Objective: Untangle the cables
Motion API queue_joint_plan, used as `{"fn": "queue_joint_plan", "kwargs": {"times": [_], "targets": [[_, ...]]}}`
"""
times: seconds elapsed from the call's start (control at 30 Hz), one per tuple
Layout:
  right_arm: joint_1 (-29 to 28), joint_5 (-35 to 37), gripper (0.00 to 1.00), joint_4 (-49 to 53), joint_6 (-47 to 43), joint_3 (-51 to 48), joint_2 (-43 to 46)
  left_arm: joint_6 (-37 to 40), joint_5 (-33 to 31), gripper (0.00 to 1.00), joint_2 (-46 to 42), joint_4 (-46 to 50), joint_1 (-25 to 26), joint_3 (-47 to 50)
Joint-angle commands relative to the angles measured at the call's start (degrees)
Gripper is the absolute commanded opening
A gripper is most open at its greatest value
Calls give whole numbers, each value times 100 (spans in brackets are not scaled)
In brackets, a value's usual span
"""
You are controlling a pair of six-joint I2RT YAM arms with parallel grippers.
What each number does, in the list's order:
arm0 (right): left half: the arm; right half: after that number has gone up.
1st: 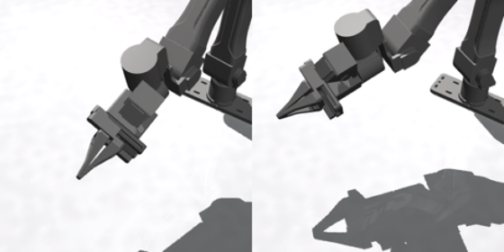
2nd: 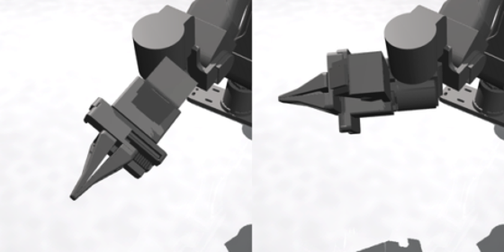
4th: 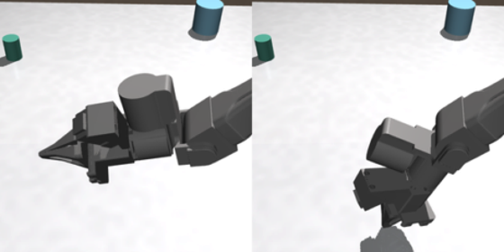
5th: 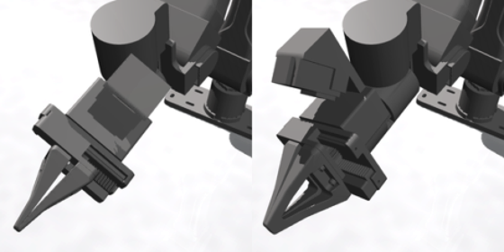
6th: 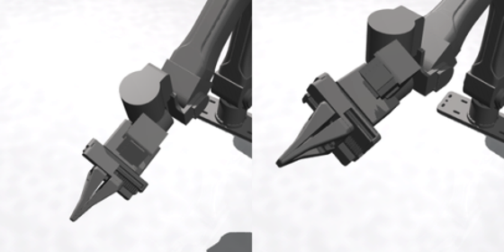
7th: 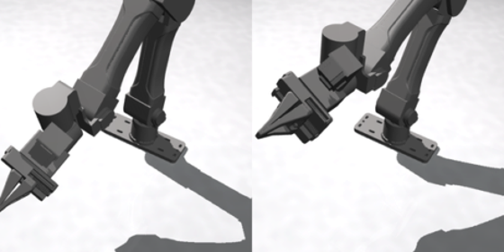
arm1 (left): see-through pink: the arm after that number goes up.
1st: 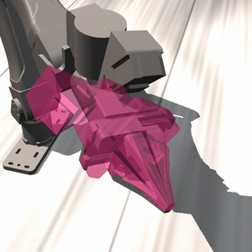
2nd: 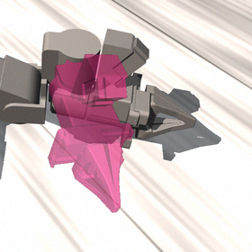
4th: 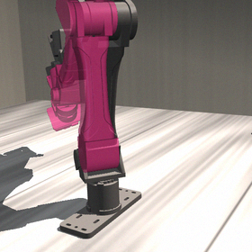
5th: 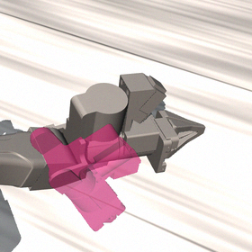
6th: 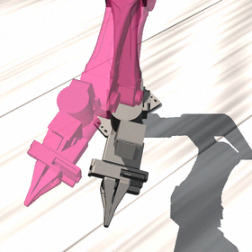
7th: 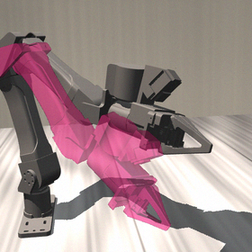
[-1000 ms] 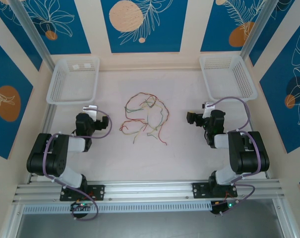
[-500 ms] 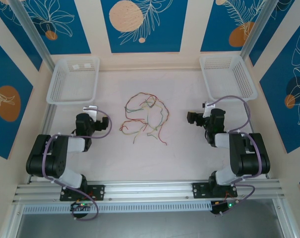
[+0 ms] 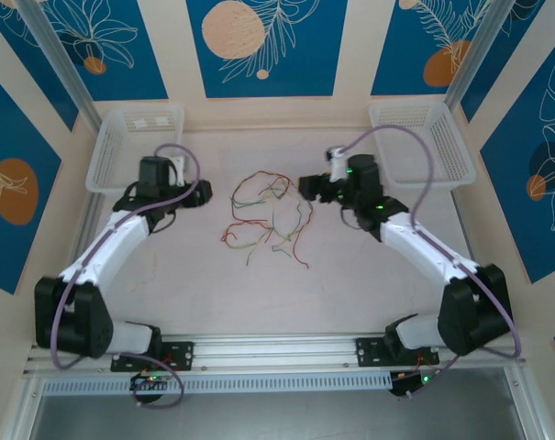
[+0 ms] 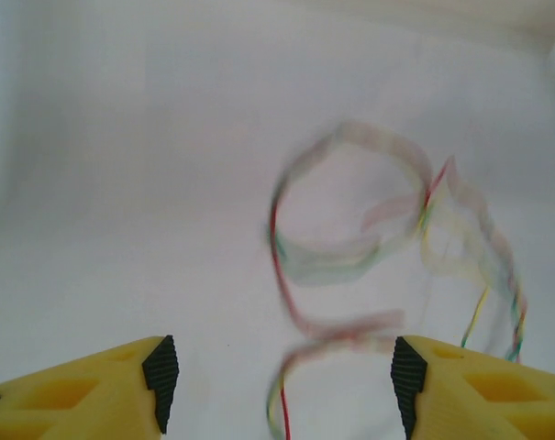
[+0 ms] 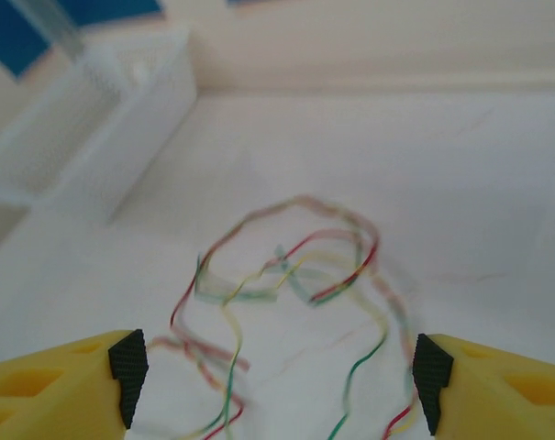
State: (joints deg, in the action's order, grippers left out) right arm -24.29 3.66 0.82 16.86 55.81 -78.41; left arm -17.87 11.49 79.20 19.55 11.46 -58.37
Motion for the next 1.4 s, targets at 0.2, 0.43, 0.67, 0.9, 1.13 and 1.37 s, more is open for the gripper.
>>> {"fn": "queue_joint_plan", "kwargs": {"times": [0.2, 0.43, 0.67, 0.9, 1.13, 1.37], "targets": [[-243, 1298, 80, 592, 370, 237, -251, -208, 592, 72, 626, 2064, 716, -200], [-324, 1776, 80, 767, 458, 111, -238, -566, 940, 75, 699, 1232, 770, 238], [-551, 2226, 80, 793, 362, -77, -245, -826, 1108, 77, 981, 678, 822, 203], [-605, 2453, 80, 822, 340, -157, -292, -1022, 1281, 74, 1167, 315, 945, 282], [-646, 2506, 81, 716, 347, -136, -407, -779, 609, 72, 461, -18, 1025, 476], [-645, 2475, 82, 583, 383, -176, -428, 750, -451, 78, -1209, -964, 1060, 1276]]}}
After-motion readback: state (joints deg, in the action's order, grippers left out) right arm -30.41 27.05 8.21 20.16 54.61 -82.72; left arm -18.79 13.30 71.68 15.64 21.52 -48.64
